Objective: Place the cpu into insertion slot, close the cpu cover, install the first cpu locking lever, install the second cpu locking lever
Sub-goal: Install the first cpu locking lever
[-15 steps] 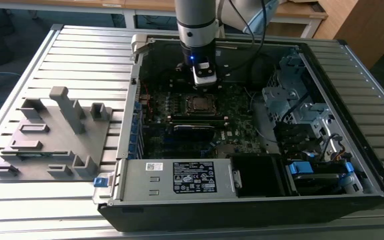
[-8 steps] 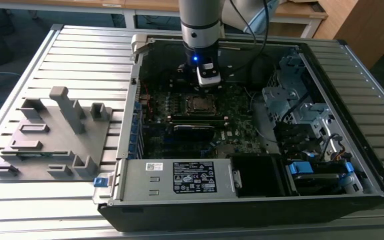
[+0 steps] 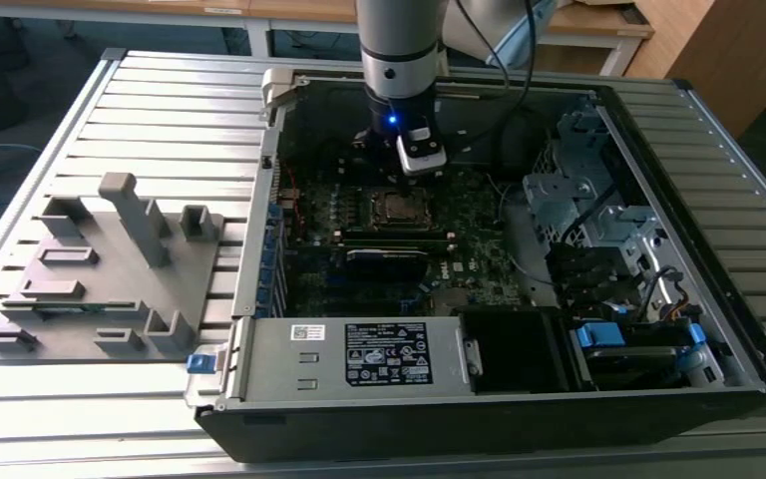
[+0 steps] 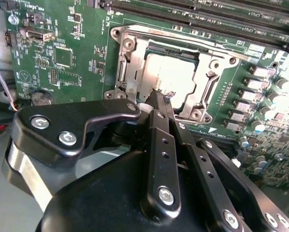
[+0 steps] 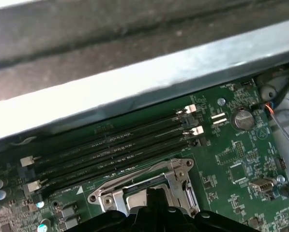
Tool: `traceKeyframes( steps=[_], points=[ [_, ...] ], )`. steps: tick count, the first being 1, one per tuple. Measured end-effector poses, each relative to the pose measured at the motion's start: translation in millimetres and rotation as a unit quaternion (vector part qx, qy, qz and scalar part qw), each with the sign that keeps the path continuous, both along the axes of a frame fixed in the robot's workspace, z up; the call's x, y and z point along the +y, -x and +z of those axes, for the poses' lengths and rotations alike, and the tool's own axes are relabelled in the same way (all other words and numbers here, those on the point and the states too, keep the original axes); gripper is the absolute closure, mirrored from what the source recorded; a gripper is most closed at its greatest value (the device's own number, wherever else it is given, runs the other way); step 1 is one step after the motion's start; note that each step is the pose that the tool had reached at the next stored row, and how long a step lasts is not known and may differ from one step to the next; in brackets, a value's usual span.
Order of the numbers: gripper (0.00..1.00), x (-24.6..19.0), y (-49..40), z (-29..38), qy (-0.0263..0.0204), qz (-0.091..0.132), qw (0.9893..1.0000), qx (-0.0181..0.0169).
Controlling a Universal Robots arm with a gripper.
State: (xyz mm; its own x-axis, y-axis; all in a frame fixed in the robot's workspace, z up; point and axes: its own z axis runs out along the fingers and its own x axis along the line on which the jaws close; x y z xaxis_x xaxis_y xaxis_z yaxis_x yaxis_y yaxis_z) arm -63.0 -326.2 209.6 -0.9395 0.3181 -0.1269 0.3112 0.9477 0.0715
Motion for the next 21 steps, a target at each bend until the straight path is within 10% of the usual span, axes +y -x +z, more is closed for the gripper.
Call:
traceKeyframes(
  steps=[21],
  points=[
    [0.90,-1.8,0.0,4.3,-0.0001,0.024,0.9997,0.0017]
  ],
)
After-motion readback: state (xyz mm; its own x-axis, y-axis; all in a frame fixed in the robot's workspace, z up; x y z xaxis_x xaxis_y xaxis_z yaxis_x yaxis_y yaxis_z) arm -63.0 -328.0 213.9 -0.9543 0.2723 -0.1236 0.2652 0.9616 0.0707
